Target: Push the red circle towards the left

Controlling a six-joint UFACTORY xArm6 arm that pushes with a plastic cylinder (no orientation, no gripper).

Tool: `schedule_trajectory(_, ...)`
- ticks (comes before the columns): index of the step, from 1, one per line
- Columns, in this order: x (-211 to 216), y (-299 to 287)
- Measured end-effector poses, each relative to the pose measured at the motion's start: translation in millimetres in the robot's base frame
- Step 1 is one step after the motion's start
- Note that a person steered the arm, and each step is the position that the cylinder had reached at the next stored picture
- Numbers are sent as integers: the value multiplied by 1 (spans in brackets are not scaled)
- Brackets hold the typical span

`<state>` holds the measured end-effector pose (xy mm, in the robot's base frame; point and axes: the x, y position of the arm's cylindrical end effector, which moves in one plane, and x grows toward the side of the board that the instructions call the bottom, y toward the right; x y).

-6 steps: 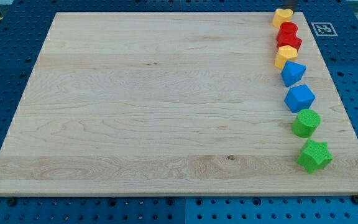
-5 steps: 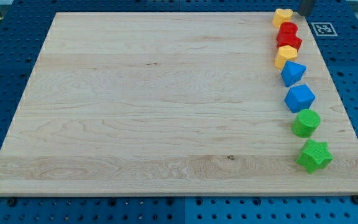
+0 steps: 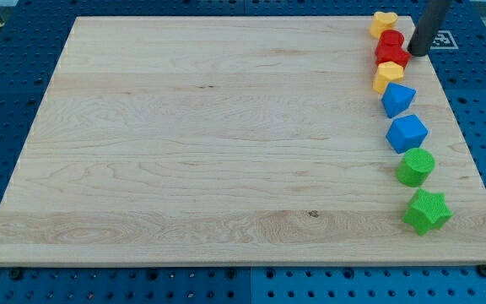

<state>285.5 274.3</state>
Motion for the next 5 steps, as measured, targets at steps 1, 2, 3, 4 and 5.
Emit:
schedule_trajectory(1, 0, -13)
schedule_trajectory(2, 0, -31)
schedule_trajectory(3, 0, -46)
schedule_trajectory(4, 0, -46)
schedule_trajectory(5, 0, -47)
